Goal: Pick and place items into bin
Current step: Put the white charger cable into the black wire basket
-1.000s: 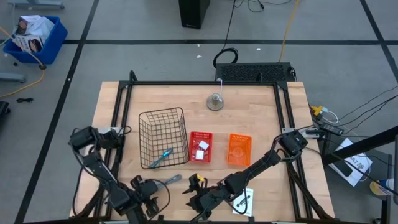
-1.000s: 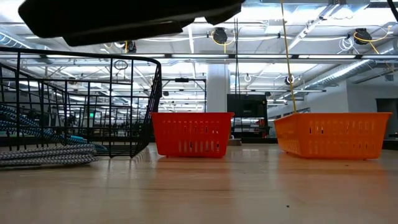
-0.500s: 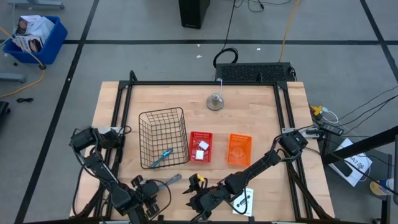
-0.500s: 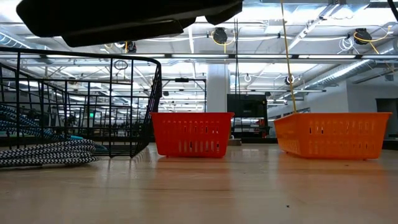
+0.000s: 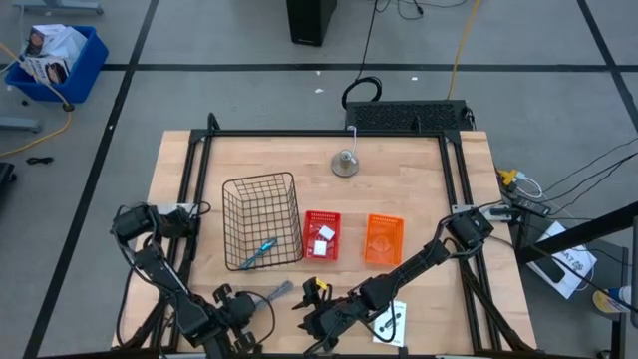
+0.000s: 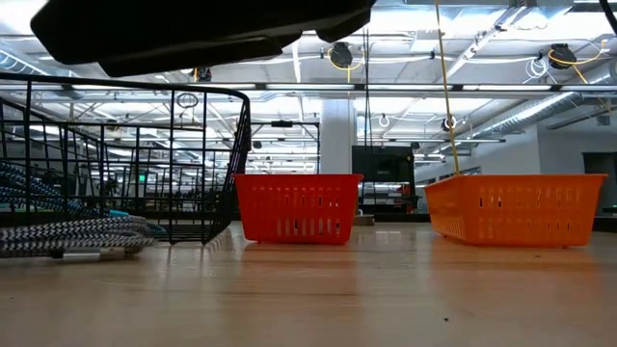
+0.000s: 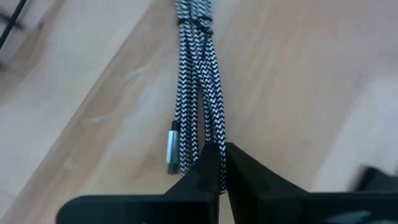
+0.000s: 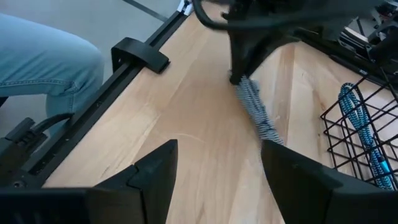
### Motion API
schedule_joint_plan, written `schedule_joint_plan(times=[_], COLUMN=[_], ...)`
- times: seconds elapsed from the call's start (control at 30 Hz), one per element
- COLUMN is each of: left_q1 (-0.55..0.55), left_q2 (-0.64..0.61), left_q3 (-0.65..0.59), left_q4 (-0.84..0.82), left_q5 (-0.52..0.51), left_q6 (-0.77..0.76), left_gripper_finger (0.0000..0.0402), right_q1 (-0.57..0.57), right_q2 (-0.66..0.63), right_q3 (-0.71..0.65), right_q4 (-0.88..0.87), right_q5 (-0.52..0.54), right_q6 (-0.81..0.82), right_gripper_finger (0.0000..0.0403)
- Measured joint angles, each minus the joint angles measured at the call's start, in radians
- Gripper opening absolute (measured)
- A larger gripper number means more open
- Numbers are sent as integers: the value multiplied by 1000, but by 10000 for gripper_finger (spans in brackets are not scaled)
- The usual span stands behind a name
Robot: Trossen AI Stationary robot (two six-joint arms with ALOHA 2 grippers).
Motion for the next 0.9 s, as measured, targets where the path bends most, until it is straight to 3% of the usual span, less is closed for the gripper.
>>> schedule_joint_plan(times=[0.57,0.7,0.77,0.9], left_q1=[-5,-5,-5,4], left_q2=[-4,-4,-4,-5], left_q3=[199,249,277,321], left_q4=[-32,-103,-156,-254], left_q5=[-120,-153,-170,-195], left_q6=[203,230,231,243], left_gripper_finger=[12,8,13,7], right_q1=[-2,19,41,84], right_q2=[0,0,0,0], right_q3=[0,0,0,0], right_q4=[-53,-64,-65,-47], right_q5=[1,12,73,297], right_q6=[14,-13,-46,-130], right_gripper_finger=[224,224,223,215])
